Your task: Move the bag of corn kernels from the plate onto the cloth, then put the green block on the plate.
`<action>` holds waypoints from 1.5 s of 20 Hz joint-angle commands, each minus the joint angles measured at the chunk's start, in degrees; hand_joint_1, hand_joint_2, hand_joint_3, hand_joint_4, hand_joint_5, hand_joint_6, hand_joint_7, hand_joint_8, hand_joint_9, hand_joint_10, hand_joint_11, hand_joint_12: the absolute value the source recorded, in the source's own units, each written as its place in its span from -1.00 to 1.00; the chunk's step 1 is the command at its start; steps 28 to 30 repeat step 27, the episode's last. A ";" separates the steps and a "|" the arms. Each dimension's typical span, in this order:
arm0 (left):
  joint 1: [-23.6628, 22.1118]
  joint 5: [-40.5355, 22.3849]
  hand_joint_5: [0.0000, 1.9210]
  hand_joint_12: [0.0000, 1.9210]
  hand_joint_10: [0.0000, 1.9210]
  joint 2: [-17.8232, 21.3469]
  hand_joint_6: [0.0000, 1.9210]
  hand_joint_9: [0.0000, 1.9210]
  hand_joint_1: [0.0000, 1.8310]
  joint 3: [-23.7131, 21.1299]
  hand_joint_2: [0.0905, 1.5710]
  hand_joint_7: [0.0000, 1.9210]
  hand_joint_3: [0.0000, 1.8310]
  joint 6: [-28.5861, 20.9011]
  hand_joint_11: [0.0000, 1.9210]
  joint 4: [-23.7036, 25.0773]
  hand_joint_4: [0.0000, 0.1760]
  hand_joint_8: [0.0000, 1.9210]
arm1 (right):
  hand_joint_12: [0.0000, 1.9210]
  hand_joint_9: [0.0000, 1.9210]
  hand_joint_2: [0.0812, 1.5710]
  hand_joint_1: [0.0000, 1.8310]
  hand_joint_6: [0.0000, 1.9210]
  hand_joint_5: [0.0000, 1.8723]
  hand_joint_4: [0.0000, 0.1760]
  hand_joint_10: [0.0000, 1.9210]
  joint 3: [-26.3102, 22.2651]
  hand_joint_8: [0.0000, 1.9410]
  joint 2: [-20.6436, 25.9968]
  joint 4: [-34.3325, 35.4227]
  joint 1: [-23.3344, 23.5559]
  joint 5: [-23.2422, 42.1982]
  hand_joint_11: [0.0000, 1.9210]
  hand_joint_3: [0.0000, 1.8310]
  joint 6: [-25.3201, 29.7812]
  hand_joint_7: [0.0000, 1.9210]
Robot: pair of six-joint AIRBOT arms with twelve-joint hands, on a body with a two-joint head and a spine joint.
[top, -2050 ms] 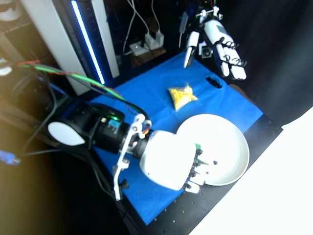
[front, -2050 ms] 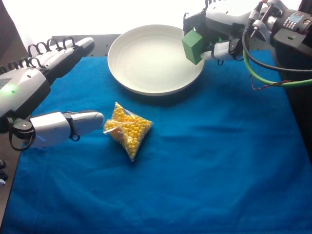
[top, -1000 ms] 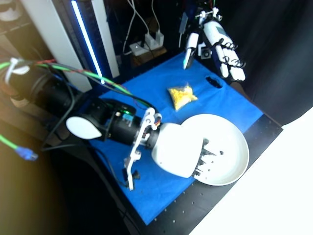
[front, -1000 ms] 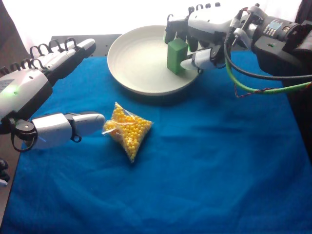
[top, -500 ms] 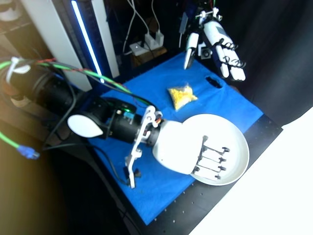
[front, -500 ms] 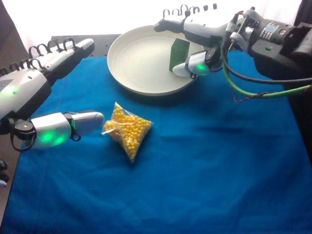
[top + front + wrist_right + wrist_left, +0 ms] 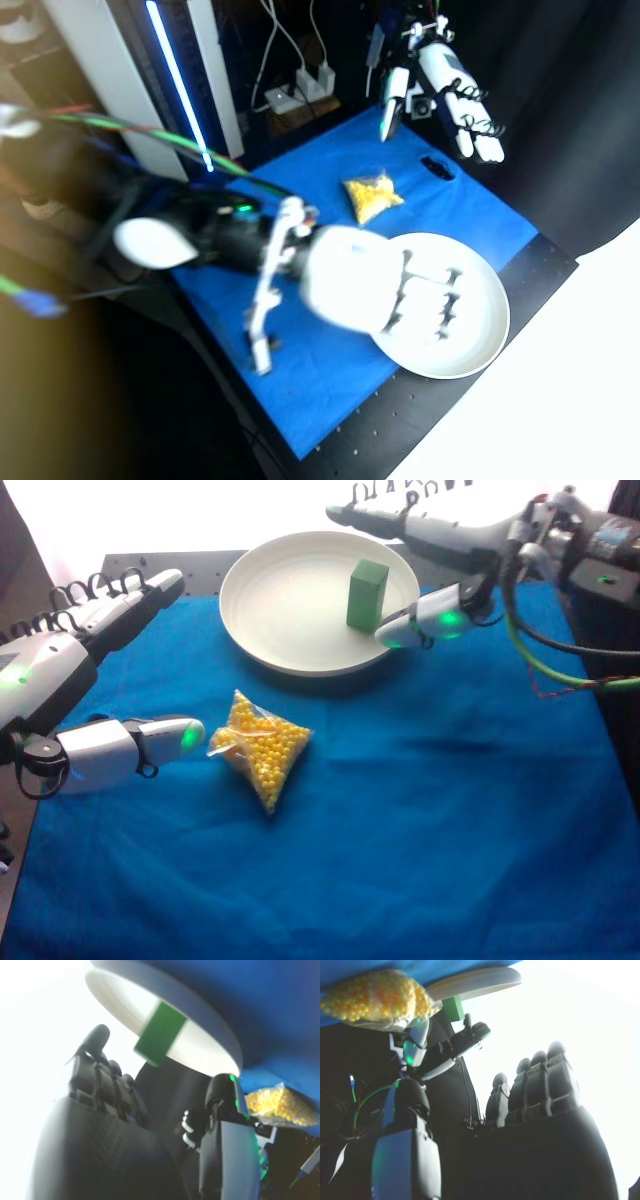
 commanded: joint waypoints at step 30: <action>2.08 -15.07 -1.00 -1.00 -1.00 3.76 -1.00 -1.00 -0.50 -3.39 0.35 -1.00 -1.00 -0.51 -1.00 0.95 1.00 -1.00 | -1.00 -1.00 0.54 -0.50 -1.00 -1.00 -0.17 -1.00 -28.63 -1.00 30.98 18.74 -29.25 48.85 -1.00 -1.00 -7.36 -1.00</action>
